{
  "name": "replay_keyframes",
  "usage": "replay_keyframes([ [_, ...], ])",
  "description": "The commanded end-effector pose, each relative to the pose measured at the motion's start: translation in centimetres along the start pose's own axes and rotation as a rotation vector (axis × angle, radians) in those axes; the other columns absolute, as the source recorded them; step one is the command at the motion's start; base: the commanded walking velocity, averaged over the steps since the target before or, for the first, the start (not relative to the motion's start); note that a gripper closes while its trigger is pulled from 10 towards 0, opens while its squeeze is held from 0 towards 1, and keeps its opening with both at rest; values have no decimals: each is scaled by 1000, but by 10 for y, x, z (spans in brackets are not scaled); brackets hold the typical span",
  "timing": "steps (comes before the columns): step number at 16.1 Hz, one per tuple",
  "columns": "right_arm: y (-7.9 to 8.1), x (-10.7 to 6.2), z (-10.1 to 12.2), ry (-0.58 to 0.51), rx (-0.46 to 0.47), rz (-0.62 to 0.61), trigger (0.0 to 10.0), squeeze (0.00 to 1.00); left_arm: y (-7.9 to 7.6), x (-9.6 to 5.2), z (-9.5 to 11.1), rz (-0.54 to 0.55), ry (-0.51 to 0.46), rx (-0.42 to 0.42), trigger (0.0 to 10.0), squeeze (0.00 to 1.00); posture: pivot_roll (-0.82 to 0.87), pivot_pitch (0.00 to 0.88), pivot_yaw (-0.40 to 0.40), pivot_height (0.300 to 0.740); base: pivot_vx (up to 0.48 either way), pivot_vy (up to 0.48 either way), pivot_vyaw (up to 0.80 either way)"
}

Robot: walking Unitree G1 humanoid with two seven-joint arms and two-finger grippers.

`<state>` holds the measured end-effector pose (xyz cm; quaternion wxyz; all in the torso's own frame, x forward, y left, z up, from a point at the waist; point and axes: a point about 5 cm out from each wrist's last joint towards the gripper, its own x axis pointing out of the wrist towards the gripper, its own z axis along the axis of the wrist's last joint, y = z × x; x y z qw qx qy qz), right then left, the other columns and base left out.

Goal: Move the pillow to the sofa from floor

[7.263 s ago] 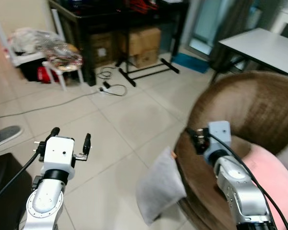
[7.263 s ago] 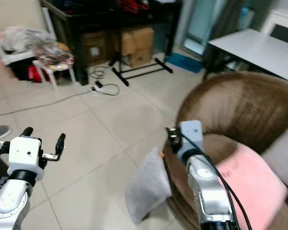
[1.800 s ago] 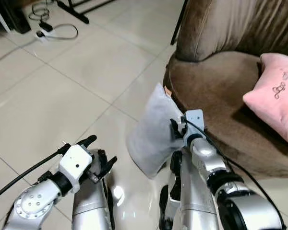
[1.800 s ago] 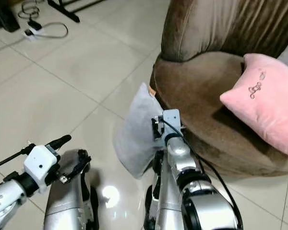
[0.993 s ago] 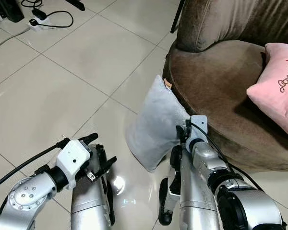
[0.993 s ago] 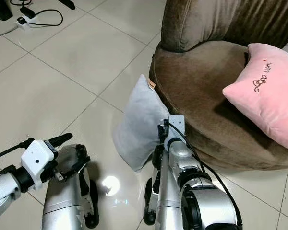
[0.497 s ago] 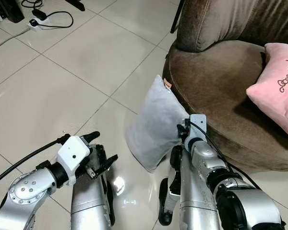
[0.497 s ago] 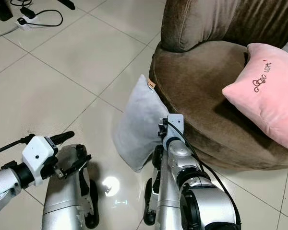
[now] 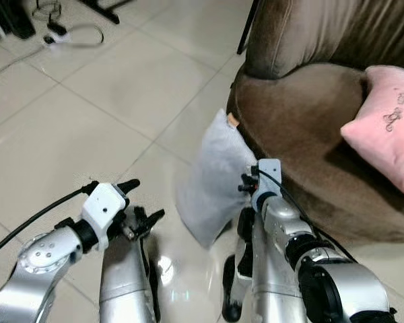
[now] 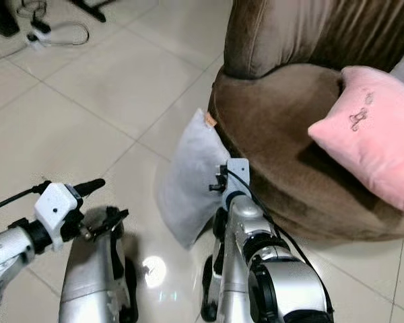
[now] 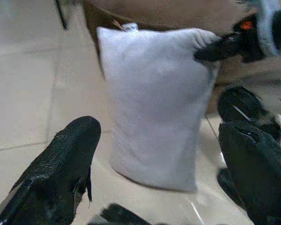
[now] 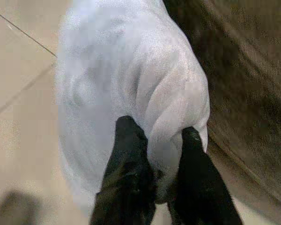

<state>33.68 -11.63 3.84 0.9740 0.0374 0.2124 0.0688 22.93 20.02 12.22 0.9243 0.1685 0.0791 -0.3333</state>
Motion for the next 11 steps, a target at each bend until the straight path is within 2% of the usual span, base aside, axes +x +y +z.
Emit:
replay_keyframes([
  [1, 1, 0, 0, 5, 18, 14, 0, 0, -1, 0, -3, 13, 1, 4, 10000, 0, 202, 69, -79, 480, 0, 0, 0],
  [2, 6, 0, 2, -24, 70, 56, 0, 0, 0, 2, -3, 52, -6, 9, 10000, 0, 177, 19, -68, 480, 0, 0, 0],
  [3, 8, 0, 4, -41, 94, 81, 0, 0, 0, 2, -3, 76, -13, 11, 10000, 0, 167, 1, -60, 480, 0, 0, 0],
  [5, 15, -2, 14, -128, 189, 229, 0, 0, 4, -1, -1, 221, -25, 13, 10000, 0, 120, 0, -32, 480, 0, 0, 0],
  [7, 9, -18, 34, -287, 244, 328, 0, 0, 8, -4, 5, 365, -43, 19, 10000, 0, 86, 0, -23, 480, 0, 0, 0],
  [8, 6, -31, 40, -328, 236, 311, 10000, 0, 11, -4, 8, 438, -54, 9, 10000, 0, 51, 0, -10, 480, 0, 0, 0],
  [9, 4, -41, 45, -375, 231, 302, 10000, 0, 11, -3, 9, 474, -66, -7, 10000, 0, 42, 0, -6, 480, 0, 0, 0],
  [11, -7, -77, 35, -382, 132, 210, 10000, 0, 2, 4, 13, 586, -116, -55, 10000, 0, -14, 0, 10, 490, 0, 0, 0],
])
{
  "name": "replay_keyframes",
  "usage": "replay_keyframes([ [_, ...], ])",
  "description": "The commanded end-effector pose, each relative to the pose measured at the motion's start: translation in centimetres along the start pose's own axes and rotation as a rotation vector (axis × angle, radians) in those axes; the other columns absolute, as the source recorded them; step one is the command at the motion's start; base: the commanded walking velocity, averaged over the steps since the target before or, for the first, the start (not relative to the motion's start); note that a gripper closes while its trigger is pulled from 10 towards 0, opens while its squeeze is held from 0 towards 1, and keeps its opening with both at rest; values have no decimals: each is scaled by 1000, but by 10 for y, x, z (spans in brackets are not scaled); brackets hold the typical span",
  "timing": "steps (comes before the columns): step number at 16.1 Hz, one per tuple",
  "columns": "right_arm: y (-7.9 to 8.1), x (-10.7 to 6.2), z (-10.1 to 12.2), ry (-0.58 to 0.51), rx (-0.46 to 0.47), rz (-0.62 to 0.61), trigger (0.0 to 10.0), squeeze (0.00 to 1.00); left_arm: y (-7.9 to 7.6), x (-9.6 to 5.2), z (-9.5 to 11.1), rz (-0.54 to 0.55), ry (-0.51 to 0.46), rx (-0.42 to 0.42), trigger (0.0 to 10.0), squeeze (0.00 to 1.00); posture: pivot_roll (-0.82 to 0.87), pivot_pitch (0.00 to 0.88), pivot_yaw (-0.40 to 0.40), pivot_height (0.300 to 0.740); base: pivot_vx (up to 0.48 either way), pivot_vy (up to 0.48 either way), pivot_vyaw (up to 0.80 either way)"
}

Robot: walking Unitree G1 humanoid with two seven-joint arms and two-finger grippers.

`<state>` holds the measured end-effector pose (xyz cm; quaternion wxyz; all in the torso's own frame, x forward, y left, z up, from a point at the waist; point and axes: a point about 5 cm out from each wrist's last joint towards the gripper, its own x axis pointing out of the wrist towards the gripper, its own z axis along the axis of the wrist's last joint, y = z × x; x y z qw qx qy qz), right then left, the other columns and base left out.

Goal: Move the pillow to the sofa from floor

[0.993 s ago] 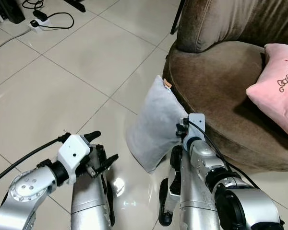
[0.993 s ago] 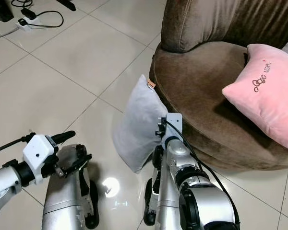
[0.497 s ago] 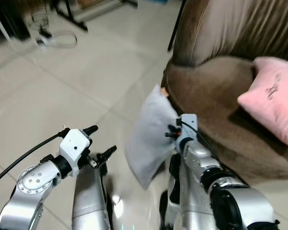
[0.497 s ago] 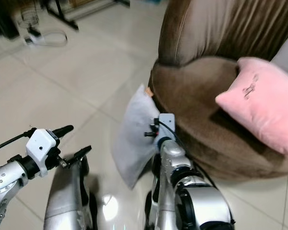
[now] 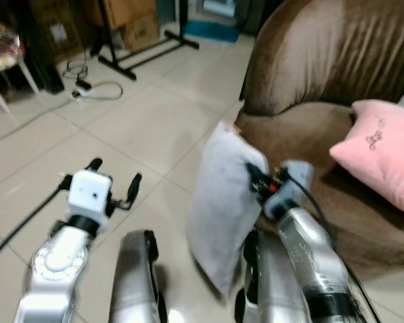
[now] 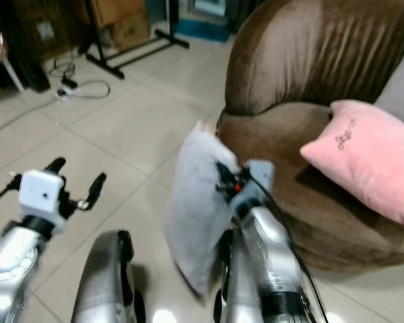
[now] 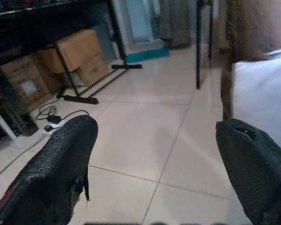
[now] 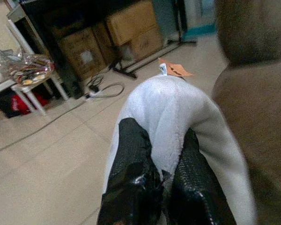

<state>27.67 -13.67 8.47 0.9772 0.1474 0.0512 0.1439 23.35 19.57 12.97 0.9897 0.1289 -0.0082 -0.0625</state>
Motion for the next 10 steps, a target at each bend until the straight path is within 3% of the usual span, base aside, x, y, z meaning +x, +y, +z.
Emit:
replay_keyframes([
  [1, 5, -6, 15, -49, -50, -2, 10000, 0, -4, -2, 4, 21, -22, 16, 10000, 0, -17, 0, 10, 500, 0, 0, 0],
  [3, 13, -23, 13, -12, -18, -30, 10000, 0, -13, -4, 1, -24, -18, 60, 10000, 0, -34, 0, 14, 525, 0, 0, 0],
  [7, 11, -23, 29, 0, -89, -77, 10000, 0, -14, 6, 8, 31, -45, 40, 10000, 0, -33, 0, 13, 565, 0, 0, 0],
  [10, 9, -23, 34, 8, -73, -109, 10000, 0, -15, 7, 8, 28, -48, 46, 10000, 0, -28, 0, 6, 590, 0, 0, 0],
])
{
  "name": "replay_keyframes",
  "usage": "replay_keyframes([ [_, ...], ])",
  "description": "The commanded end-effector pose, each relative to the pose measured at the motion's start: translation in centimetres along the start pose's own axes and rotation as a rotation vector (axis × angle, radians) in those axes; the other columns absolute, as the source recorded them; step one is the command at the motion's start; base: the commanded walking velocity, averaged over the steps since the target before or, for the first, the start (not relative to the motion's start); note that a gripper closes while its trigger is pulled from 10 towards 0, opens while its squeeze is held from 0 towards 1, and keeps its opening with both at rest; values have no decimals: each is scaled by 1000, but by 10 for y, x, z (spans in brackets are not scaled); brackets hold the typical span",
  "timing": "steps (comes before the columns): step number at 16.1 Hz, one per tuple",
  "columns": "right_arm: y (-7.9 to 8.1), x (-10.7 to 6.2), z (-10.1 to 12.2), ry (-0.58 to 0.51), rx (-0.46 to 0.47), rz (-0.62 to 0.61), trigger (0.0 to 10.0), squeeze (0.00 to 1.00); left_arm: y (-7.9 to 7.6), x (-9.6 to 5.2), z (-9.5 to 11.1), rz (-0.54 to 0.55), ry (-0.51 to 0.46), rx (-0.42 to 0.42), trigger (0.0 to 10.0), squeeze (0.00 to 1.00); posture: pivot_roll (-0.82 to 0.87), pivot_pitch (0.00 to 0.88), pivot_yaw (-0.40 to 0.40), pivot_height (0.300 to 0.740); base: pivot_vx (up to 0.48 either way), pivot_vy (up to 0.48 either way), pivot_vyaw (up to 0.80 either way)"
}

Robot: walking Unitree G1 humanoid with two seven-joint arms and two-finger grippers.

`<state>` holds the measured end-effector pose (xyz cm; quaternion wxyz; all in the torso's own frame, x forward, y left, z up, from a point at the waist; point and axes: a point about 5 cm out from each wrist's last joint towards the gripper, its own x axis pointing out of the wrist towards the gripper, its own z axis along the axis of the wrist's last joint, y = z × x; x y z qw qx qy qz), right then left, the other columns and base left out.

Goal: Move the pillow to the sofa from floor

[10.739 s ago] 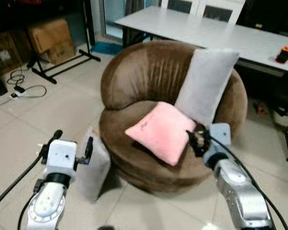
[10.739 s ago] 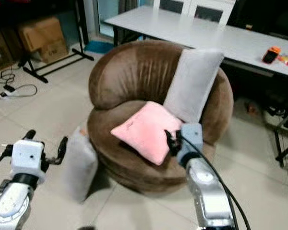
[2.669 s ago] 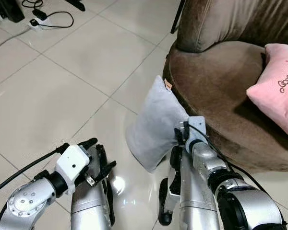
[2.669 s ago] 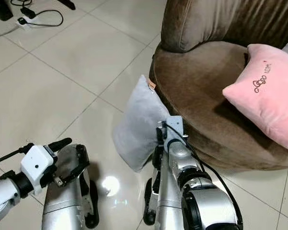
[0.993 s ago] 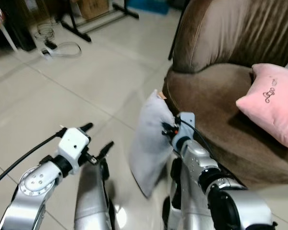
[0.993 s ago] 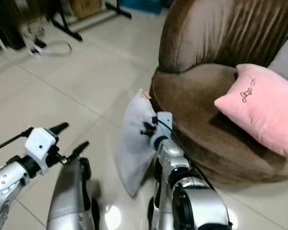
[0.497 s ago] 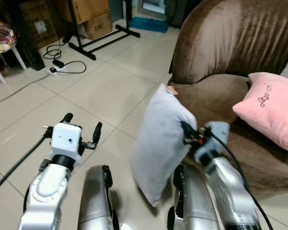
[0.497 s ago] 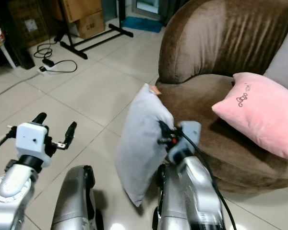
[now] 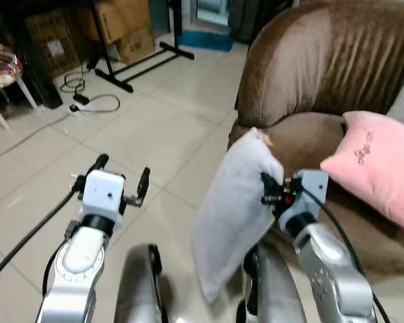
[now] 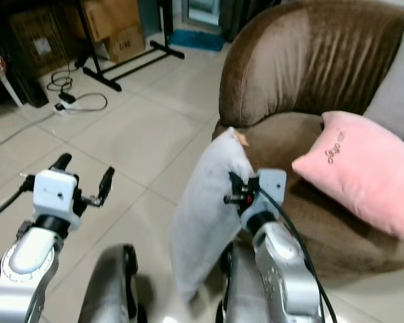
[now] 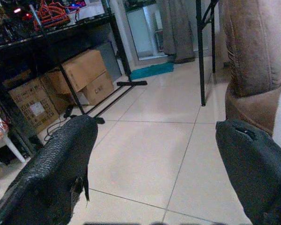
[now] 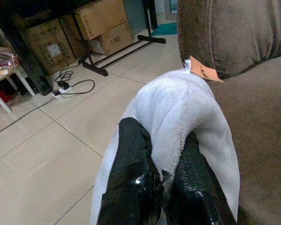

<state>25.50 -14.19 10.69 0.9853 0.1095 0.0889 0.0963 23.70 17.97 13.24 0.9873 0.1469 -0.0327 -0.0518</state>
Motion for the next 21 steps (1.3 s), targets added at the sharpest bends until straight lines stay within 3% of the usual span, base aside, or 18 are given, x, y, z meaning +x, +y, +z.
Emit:
replay_keyframes([
  [1, 1, 1, 17, -64, -12, -3, 10000, 0, 0, 3, 2, 10, -8, 9, 10000, 0, -27, 0, 7, 605, 0, 0, 0],
  [15, 6, -1, 27, -91, 15, -28, 10000, 0, -1, 9, 0, -21, -2, 21, 10000, 0, -29, 0, 36, 740, 0, 0, 0],
  [21, 9, -2, 32, -107, 37, -24, 10000, 0, -2, 8, -3, -32, 27, 19, 10000, 0, -25, 0, 42, 740, 0, 0, 0],
])
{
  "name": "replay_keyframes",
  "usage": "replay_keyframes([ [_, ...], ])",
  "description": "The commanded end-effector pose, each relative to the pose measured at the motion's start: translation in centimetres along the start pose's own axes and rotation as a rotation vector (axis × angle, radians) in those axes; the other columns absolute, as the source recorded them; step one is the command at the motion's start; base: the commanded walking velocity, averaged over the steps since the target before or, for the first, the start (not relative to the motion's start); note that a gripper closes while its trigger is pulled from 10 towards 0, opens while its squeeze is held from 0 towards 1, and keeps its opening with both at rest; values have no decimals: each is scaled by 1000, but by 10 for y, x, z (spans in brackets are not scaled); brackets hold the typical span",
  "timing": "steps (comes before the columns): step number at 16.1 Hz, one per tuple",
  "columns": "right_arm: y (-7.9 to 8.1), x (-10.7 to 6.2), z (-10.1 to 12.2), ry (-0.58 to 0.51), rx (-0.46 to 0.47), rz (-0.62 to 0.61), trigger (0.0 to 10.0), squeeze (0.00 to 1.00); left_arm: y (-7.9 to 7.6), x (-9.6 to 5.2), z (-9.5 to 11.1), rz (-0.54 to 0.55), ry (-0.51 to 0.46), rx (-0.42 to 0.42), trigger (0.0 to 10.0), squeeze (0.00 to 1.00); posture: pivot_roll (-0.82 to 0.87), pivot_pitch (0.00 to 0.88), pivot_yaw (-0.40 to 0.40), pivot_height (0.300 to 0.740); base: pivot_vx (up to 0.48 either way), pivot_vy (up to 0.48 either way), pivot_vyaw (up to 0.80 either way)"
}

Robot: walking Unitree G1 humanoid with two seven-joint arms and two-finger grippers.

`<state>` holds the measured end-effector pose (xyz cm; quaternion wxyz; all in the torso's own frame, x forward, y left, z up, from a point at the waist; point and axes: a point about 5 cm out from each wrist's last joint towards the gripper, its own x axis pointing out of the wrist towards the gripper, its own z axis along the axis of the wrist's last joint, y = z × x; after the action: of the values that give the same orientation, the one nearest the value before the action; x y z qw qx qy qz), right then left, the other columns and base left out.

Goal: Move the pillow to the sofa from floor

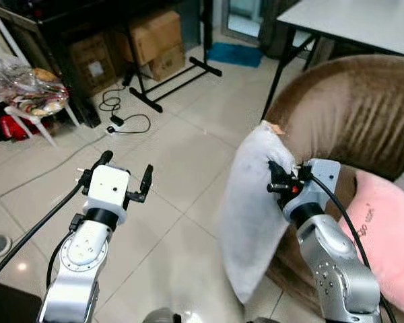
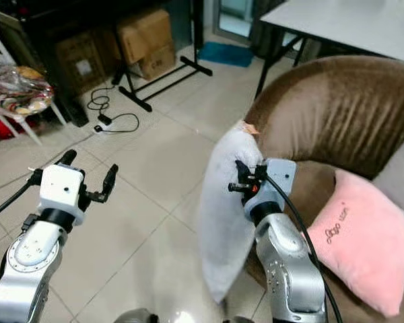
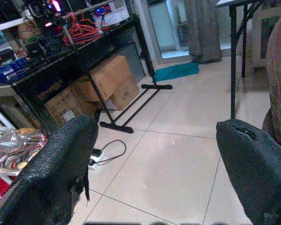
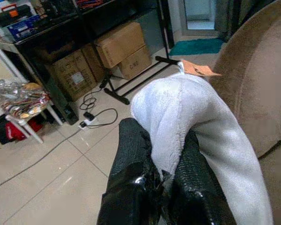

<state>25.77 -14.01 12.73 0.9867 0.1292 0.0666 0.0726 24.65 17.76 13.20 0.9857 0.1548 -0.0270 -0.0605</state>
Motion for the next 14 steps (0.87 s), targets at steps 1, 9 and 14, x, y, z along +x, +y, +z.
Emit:
replay_keyframes([
  [1, 5, 0, 15, -65, 12, 20, 10000, 0, -1, -1, -1, -12, 5, 3, 10000, 0, -24, 0, 43, 740, 0, 0, 0],
  [9, 14, 14, 34, -147, 60, 21, 10000, 0, 3, 3, 7, -44, -38, -21, 10000, 0, -10, 0, 54, 740, 180, 0, -163],
  [14, 18, 20, 39, -168, 68, 33, 10000, 0, 4, 4, 8, -58, -41, -13, 10000, 0, -1, 0, 57, 740, 289, 0, -800],
])
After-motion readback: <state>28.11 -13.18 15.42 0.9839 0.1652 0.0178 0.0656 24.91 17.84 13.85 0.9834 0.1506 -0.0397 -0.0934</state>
